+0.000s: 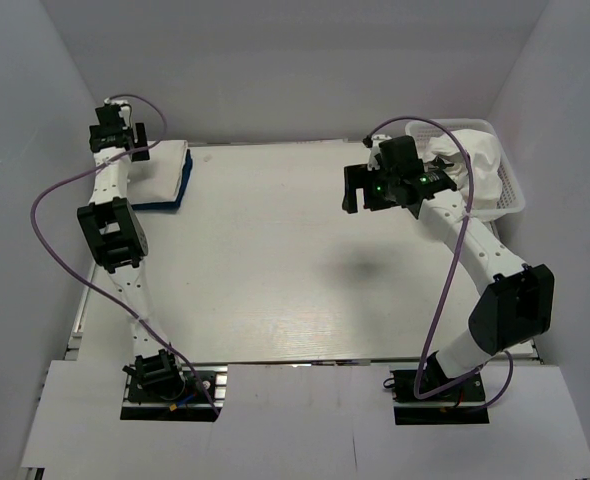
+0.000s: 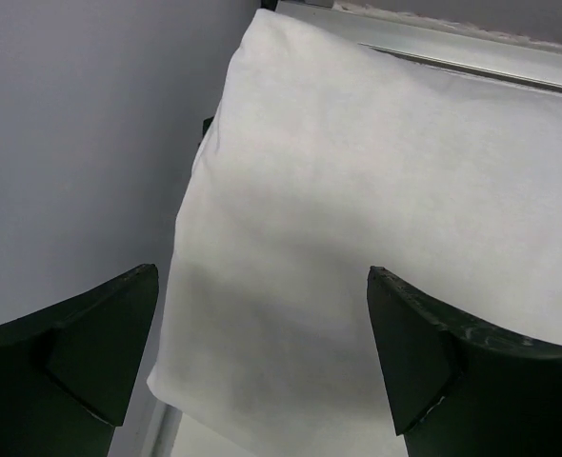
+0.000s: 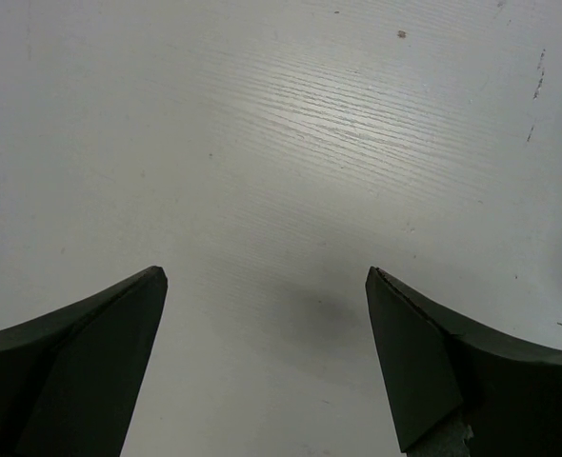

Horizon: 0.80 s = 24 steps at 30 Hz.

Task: Fold and stack the t-shirts
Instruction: Put the neatly folded tshirt into the corner of the board with the left arm

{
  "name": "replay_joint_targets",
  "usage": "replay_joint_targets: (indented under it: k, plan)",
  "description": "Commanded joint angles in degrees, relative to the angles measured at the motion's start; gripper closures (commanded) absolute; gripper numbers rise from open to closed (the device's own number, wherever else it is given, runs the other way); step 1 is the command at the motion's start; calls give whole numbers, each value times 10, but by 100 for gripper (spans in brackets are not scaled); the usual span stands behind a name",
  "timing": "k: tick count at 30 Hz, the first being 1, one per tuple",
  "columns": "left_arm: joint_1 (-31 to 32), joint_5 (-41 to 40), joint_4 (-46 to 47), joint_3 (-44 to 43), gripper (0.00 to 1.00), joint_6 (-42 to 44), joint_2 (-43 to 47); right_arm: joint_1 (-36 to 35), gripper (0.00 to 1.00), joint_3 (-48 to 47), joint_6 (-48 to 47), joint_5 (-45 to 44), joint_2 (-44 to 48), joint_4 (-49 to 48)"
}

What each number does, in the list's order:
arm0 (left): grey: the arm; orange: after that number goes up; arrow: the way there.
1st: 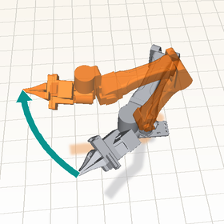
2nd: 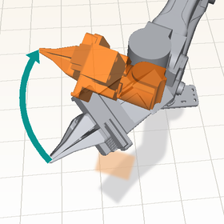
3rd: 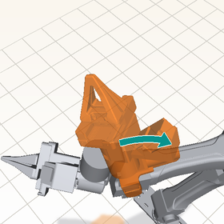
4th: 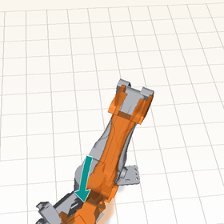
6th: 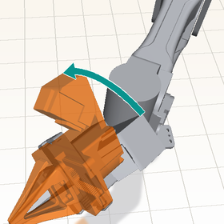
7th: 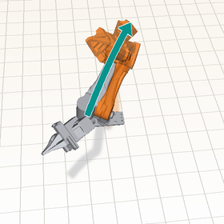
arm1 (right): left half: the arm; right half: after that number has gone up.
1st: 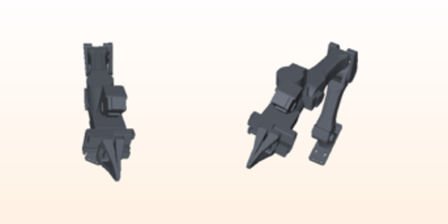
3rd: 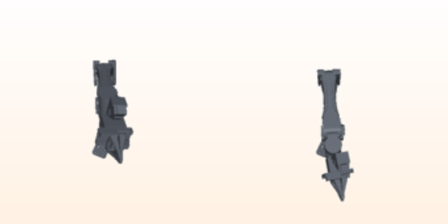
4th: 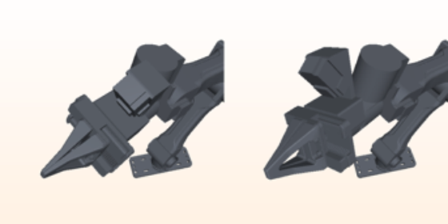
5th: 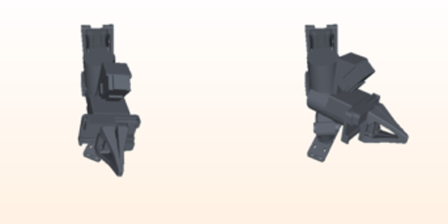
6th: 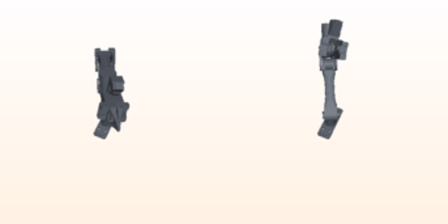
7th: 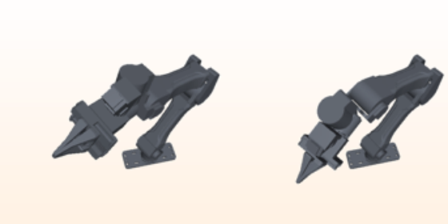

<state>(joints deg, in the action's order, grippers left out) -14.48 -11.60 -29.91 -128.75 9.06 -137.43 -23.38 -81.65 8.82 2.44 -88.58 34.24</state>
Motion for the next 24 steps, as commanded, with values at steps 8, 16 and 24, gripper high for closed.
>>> replay_joint_targets:
  k: [8,16,24]
  plan:
    - [45,79,-96,30,0,-162,162,-1,9,73,27,27,68,-87]
    - [277,-50,-135,240,0,-287,307,3,9,202,111,-3,136,-119]
    - [402,-11,-5,578,0,-401,563,1,9,350,176,37,201,-198]
